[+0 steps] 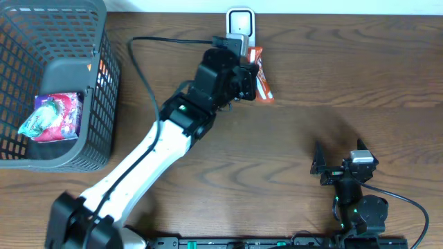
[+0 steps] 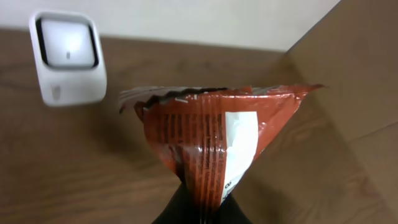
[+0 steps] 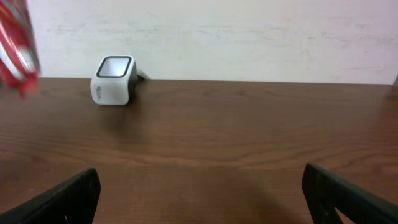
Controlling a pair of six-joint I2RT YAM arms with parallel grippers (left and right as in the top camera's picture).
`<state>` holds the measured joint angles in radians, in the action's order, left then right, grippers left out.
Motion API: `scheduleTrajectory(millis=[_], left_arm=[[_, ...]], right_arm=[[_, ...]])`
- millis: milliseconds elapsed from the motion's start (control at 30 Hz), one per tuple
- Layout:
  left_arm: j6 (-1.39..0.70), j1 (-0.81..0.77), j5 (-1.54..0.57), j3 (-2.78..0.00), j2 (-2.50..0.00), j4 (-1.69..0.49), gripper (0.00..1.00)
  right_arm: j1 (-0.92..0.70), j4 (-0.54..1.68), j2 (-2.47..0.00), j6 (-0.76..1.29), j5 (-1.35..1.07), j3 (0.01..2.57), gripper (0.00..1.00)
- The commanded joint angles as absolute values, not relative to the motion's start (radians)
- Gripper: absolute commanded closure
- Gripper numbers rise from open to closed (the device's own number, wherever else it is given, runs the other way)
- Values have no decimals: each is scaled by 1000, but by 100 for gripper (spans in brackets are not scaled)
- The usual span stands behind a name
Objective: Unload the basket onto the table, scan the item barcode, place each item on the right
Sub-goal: 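Lift the red-orange bar out and carry it toward the white scanner, then release the red-orange bar on the table near the scanner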
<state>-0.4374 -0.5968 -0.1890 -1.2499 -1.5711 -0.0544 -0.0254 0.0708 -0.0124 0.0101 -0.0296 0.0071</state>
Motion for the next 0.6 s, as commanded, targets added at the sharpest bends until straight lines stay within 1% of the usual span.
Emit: scheduleTrajectory(millis=[0,100,233,300,333,367,400,567], left_arm=[[-424,-604,-191,-1264,-1640,-51,93],[-411,-620,-191,-1264,-1707,-31,93],[-281,-628,-191,-1264,-1814,-19,92],[-240,-626,-191,-1264,-1856,-22,91],[-232,-625,-190,-1264,-1872,-22,83],[-232,-622,-189,-1264,-1884,-21,79],[-233,-620,-182,-1264,-1892,-20,77],[-232,-598,-98,-1265,-1885,2,51]], right_arm=[[-24,75,-7,-1,-28,6,1],[-24,75,-7,-1,-28,6,1],[-24,75,-7,-1,-28,6,1],[-24,75,-7,-1,-28,6,1],[-24,75,-7,-1,-28,6,1],[-24,75,-7,-1,-28,6,1],[-24,75,-7,-1,-28,6,1],[-24,75,-7,-1,-28,6,1]])
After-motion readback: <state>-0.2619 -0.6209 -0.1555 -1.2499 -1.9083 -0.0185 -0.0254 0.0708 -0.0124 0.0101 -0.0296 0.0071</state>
